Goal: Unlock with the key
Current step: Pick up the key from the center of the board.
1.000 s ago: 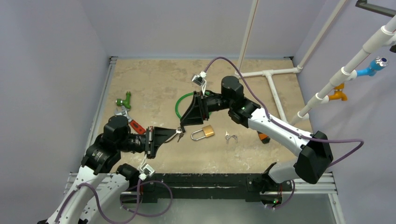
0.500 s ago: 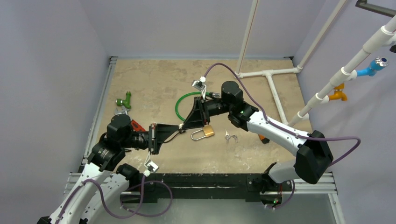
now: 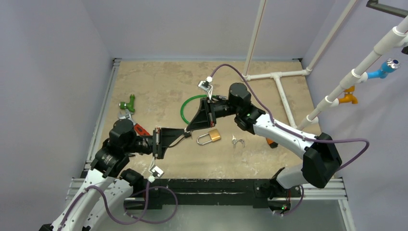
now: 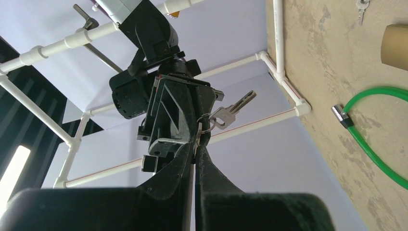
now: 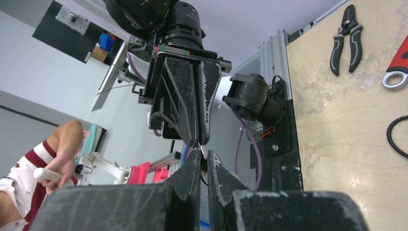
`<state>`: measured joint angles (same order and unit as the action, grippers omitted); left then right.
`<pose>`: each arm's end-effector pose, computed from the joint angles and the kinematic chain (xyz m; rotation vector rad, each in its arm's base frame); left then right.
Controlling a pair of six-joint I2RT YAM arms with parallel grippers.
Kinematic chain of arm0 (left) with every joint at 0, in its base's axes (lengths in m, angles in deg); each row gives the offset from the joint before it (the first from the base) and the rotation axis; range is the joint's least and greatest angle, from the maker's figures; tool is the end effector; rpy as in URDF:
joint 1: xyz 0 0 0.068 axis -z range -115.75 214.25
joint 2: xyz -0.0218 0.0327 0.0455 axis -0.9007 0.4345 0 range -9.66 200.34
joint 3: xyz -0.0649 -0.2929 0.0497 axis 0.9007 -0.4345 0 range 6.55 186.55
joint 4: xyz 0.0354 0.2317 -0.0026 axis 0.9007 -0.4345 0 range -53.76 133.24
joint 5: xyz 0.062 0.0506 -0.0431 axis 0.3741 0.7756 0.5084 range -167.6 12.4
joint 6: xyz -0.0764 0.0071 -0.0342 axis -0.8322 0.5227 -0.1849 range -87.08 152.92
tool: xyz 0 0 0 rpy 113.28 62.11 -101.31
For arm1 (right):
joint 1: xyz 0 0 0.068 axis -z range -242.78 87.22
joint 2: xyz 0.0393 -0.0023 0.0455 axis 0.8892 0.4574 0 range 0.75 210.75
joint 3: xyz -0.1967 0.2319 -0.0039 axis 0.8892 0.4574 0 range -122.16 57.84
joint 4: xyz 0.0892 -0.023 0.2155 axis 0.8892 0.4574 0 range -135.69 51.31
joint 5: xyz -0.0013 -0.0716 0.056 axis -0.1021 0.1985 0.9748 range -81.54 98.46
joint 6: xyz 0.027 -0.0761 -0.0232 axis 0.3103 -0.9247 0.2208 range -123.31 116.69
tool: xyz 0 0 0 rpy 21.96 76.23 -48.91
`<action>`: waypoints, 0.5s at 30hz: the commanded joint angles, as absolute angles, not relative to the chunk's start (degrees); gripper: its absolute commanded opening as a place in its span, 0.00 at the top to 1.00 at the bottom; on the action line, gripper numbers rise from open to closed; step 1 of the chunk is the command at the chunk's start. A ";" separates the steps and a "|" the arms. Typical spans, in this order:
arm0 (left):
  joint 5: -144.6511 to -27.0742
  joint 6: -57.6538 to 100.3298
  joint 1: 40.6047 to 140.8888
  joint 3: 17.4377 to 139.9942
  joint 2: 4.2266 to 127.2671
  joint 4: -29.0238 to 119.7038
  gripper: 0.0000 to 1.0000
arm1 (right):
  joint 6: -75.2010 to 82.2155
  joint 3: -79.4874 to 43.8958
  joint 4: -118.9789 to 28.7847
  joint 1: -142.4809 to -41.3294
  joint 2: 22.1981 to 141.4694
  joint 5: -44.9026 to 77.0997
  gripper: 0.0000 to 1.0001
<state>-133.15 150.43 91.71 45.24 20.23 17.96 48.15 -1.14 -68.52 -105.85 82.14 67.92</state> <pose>0.0414 -0.0900 0.3208 1.7342 -0.1202 0.2528 0.1828 0.2576 0.3804 -0.8743 1.8152 1.9688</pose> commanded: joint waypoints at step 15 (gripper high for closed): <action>-113.33 129.41 91.90 45.63 16.05 20.51 0.00 | 39.65 -2.18 -57.33 -105.21 74.50 58.48 1.00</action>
